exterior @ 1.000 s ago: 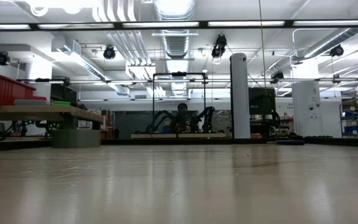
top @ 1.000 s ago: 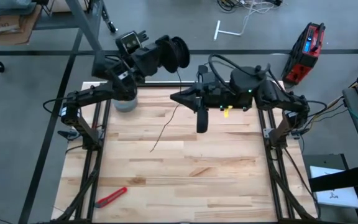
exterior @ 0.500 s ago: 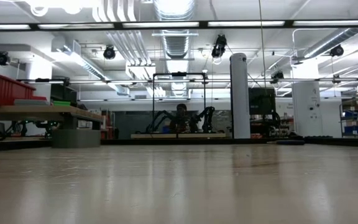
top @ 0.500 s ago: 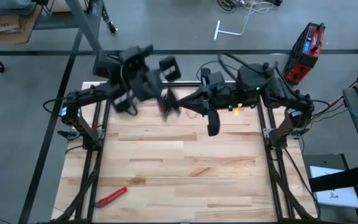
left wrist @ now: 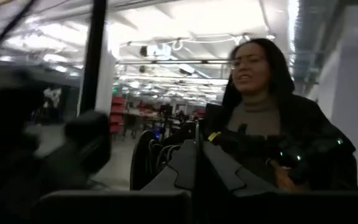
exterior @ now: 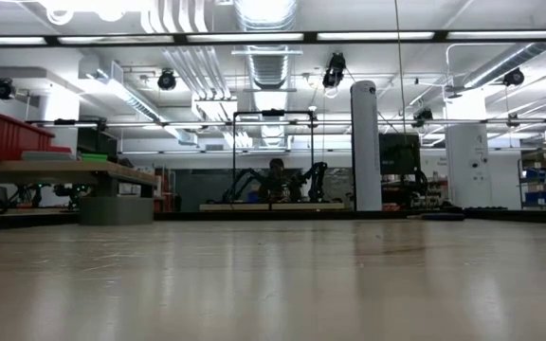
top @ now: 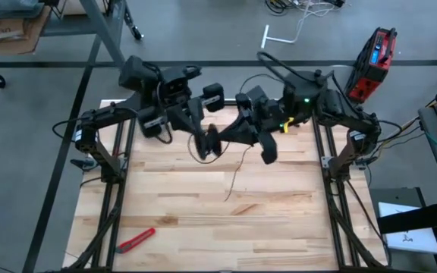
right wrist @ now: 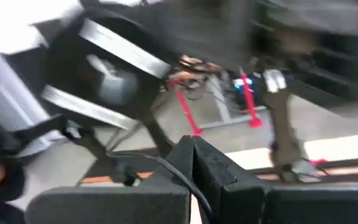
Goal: Coil cords
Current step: Coil the black wire on the black spool
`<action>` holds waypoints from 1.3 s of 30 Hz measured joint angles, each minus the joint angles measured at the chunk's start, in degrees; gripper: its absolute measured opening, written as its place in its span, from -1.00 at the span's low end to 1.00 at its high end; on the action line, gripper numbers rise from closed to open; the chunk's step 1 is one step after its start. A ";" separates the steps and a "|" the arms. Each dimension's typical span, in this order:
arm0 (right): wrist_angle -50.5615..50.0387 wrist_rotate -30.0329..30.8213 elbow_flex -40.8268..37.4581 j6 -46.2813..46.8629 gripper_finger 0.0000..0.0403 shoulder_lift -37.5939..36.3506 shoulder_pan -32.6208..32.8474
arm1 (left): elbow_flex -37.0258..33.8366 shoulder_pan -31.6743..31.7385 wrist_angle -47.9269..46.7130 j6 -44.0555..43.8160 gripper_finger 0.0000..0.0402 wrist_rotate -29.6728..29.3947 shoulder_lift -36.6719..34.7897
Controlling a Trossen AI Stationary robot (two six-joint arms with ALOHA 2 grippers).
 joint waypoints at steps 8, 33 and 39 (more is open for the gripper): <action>0.57 6.61 0.02 -0.51 -1.00 -3.24 3.05 | 0.00 4.75 -11.49 -5.20 -0.99 3.61 -0.87; -10.89 16.23 0.02 5.18 -1.00 -2.90 -2.04 | 0.00 0.72 -14.18 -7.49 -0.98 -0.58 -0.30; -7.73 14.28 0.00 3.64 -1.00 -2.86 -2.44 | -0.02 -0.39 -14.87 -2.39 -0.98 -4.14 -0.43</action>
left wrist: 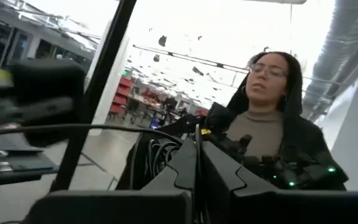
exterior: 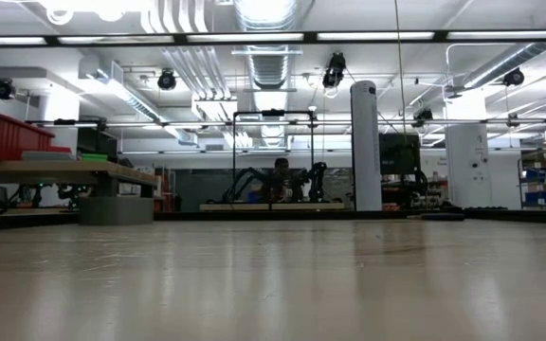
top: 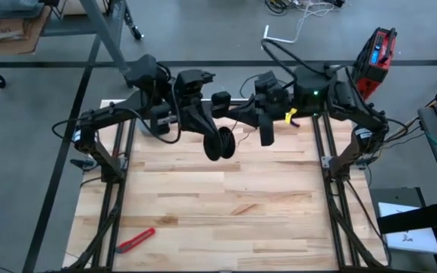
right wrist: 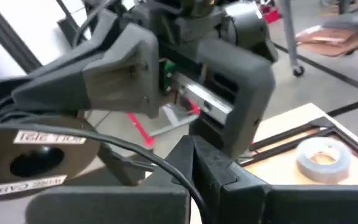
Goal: Coil cords
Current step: Coil the black wire on the black spool
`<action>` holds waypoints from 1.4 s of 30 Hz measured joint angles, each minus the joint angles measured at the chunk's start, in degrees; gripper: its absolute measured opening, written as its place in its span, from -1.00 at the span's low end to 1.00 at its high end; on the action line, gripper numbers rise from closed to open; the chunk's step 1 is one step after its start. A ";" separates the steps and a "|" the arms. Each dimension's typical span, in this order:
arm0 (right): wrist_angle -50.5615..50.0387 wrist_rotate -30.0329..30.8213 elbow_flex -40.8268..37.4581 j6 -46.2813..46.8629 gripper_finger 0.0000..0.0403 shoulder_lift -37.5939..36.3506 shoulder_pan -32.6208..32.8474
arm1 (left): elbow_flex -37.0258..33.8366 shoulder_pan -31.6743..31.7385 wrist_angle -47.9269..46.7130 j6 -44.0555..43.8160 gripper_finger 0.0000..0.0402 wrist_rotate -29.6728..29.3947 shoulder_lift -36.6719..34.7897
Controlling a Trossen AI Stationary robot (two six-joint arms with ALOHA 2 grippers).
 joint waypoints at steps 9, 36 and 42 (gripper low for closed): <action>-1.43 -18.63 -0.02 9.82 -1.00 -0.03 -4.16 | 0.02 -2.28 1.27 -7.22 -0.98 0.58 0.00; -6.88 -33.73 -0.15 7.53 -0.15 1.57 -7.81 | 4.37 -7.16 45.15 8.57 -0.97 -17.09 0.00; -8.77 -31.36 -0.24 6.52 -0.16 3.00 -7.83 | 6.69 -8.60 51.07 21.17 -0.96 -25.89 0.00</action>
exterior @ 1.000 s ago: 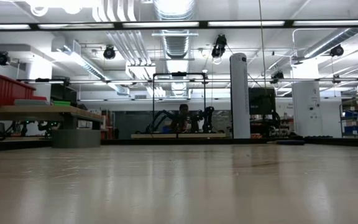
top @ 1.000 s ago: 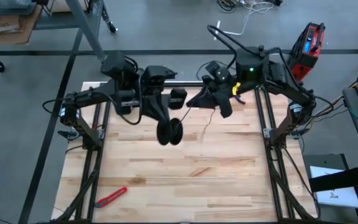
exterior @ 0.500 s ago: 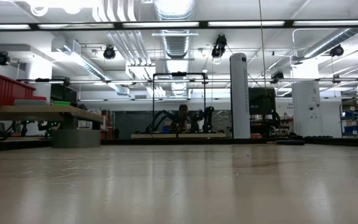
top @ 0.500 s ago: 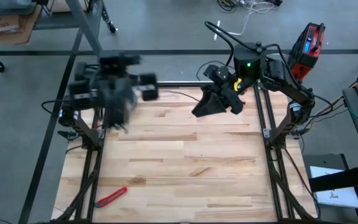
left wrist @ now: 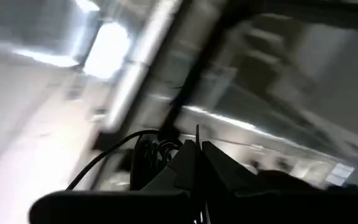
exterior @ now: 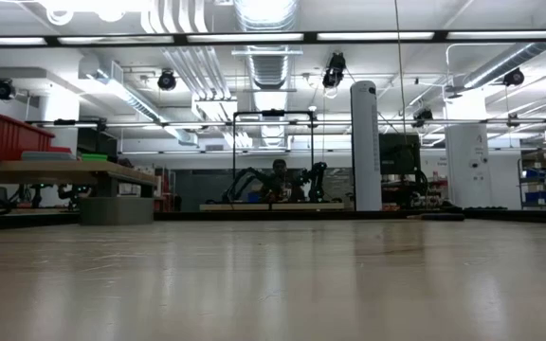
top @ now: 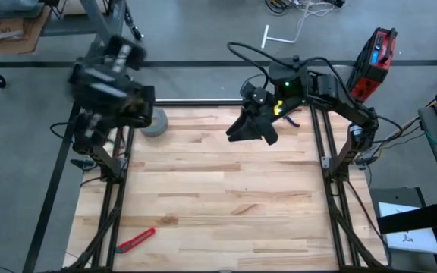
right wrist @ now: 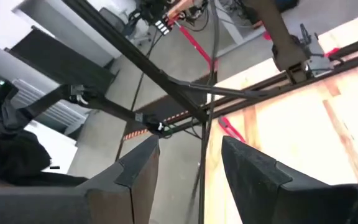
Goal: Coil cords
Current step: Coil the black wire on the black spool
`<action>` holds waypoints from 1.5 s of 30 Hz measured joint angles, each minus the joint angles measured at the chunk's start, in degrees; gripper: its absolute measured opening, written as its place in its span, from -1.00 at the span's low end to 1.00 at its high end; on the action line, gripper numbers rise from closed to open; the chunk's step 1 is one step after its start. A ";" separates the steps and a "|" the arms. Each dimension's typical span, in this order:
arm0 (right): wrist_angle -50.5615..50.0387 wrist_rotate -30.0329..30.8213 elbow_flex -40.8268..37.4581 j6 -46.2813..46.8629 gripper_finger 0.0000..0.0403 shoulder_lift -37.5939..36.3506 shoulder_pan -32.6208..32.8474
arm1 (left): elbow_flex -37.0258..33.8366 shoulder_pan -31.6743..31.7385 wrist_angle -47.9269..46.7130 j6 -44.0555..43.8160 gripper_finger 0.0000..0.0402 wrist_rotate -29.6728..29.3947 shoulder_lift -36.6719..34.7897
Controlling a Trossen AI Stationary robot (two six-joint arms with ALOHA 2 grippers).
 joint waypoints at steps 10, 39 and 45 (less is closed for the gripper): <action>5.74 4.26 -0.11 -0.40 -0.18 0.26 0.57 | 7.30 -2.29 5.92 -19.09 -0.98 32.54 -0.09; 31.97 17.28 -0.09 -6.23 -0.07 7.28 9.15 | -2.31 -1.79 -15.02 -16.08 -0.99 30.14 1.20; 33.53 17.25 -0.05 -7.91 0.01 7.18 10.74 | -2.31 -1.76 -15.09 -15.86 -0.99 29.26 1.20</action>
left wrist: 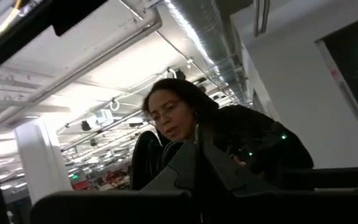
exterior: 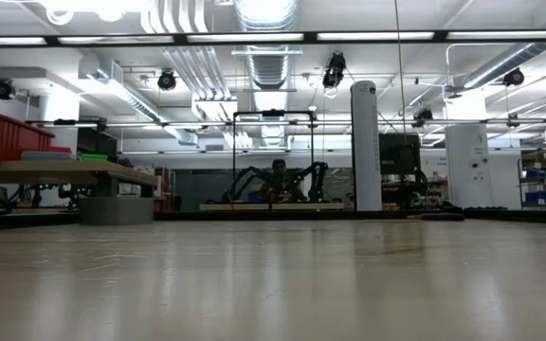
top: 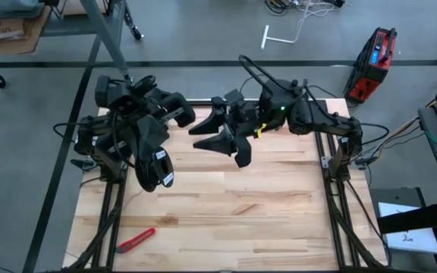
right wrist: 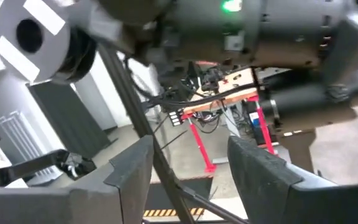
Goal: Coil cords
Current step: Coil the black wire on the black spool
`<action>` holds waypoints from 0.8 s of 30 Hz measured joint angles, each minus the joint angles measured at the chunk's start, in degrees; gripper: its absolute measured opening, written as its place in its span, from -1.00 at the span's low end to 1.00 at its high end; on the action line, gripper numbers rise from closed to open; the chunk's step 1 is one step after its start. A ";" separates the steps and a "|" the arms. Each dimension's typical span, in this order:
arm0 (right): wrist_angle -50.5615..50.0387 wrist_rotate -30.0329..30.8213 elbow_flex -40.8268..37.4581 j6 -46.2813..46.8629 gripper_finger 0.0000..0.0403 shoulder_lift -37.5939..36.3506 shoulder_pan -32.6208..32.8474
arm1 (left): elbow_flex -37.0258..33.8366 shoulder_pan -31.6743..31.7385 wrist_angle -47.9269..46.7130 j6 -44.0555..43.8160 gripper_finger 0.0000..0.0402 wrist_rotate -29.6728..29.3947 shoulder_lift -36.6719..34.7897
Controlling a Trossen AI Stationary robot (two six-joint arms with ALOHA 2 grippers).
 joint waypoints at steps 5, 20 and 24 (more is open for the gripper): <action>-1.55 -0.15 0.03 -0.31 0.06 2.08 0.66 | 0.00 0.88 0.00 0.93 -0.99 -2.58 0.00; -0.50 -2.92 -0.04 0.75 0.05 3.80 0.14 | 0.24 1.93 -1.88 2.64 -0.99 -9.24 -0.85; -0.63 -2.29 -0.04 -1.04 -0.15 3.47 0.31 | 0.24 2.53 -2.06 4.03 -0.99 -9.58 -1.02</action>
